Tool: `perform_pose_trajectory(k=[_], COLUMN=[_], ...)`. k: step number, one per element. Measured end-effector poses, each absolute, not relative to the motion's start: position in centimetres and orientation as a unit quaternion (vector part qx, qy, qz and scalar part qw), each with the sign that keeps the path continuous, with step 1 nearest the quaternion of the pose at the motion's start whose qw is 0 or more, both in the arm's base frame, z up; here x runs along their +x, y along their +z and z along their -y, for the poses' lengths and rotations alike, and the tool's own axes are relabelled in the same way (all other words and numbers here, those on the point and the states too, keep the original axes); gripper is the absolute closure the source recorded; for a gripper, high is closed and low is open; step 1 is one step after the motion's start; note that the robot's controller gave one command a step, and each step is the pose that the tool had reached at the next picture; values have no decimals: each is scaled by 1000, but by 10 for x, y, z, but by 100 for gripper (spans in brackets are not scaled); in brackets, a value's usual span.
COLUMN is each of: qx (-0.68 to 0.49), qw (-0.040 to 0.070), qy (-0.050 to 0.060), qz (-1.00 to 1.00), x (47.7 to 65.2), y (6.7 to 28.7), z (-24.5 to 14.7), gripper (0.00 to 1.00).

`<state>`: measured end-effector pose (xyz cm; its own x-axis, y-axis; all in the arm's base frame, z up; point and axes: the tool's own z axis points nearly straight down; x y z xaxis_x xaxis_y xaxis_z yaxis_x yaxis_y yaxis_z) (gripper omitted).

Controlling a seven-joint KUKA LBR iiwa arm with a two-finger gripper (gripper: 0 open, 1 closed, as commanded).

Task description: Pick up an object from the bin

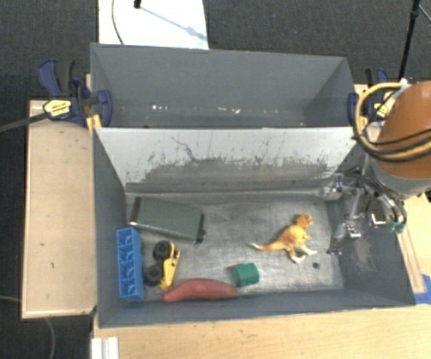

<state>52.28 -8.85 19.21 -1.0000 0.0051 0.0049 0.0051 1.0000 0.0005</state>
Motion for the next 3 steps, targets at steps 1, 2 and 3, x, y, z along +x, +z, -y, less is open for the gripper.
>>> perform_pose_trajectory(k=[1, 2, 3], qx=[-1, 32, 57], qw=[-2, -5, -3], qy=[0, 1, 1], qz=[1000, 999, 998], x=[525, 517, 514], y=[196, 177, 164], z=[88, 80, 76], gripper=[0, 0, 0])
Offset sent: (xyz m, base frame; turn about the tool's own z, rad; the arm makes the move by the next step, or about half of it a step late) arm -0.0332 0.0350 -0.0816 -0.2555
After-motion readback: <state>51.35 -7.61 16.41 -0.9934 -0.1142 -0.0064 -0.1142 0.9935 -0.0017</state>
